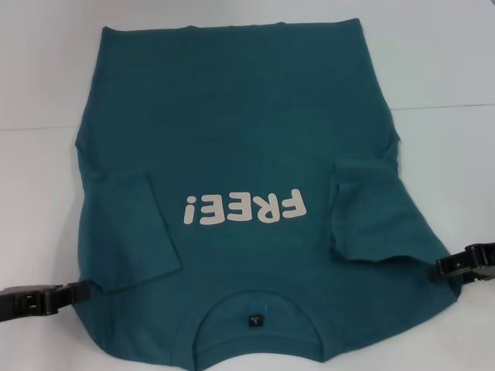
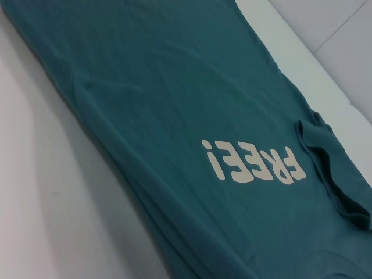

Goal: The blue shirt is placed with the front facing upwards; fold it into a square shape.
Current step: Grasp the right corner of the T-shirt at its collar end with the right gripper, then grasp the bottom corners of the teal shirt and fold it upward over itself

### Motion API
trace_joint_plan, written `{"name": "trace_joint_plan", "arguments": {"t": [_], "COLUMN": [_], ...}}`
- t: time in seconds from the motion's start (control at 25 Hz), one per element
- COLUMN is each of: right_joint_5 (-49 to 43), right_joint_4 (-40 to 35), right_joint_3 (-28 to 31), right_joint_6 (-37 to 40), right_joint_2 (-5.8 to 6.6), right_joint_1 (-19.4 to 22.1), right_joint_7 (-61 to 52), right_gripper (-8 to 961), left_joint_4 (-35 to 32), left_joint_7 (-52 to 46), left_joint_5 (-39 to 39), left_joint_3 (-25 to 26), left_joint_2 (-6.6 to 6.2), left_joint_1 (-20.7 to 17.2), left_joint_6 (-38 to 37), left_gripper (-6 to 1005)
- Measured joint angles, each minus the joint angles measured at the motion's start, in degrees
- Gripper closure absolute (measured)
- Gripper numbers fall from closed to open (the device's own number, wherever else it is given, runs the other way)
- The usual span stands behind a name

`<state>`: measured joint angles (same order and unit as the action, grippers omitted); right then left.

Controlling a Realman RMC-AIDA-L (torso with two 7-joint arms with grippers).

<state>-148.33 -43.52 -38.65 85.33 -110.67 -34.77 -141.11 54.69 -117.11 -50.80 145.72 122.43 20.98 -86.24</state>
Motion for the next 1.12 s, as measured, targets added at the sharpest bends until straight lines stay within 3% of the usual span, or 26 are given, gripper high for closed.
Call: {"name": "trace_joint_plan", "arguments": {"t": [0.16,0.4,0.6,0.84,0.88,1.12], "right_joint_5": [-0.03,-0.10,-0.13,-1.64,-2.17,-2.53], "right_joint_4": [-0.02,0.48,-0.08,-0.24,-0.29,-2.19], "right_joint_3": [-0.19,-0.73,-0.76,-0.81,-0.85,-0.83], "right_joint_6": [-0.47,-1.41,-1.58,-1.88,-1.93,-1.50], "right_joint_2": [0.02,-0.16,-0.15,0.04,0.04,-0.33], "right_joint_1": [0.00,-0.12,0.11,0.10,-0.03,0.09], "right_joint_7": [-0.09,0.30,0.30,0.13,0.28,0.51], "right_gripper": [222,340,576,791,954,954], "left_joint_4": [-0.05,-0.13,-0.21,-0.12,-0.02,0.15], "left_joint_7": [0.04,0.11,0.13,0.13,0.13,0.09], "left_joint_5": [0.00,0.00,0.00,0.00,0.00,0.00], "left_joint_3": [0.00,0.00,-0.01,0.00,0.00,0.05], "left_joint_2": [0.00,0.00,0.00,0.00,0.00,-0.15], "left_joint_1": [0.02,0.02,0.02,0.02,0.03,0.02], "left_joint_6": [0.00,0.02,0.02,0.02,0.02,-0.07], "left_gripper": [973,973,974,974,974,974]}}
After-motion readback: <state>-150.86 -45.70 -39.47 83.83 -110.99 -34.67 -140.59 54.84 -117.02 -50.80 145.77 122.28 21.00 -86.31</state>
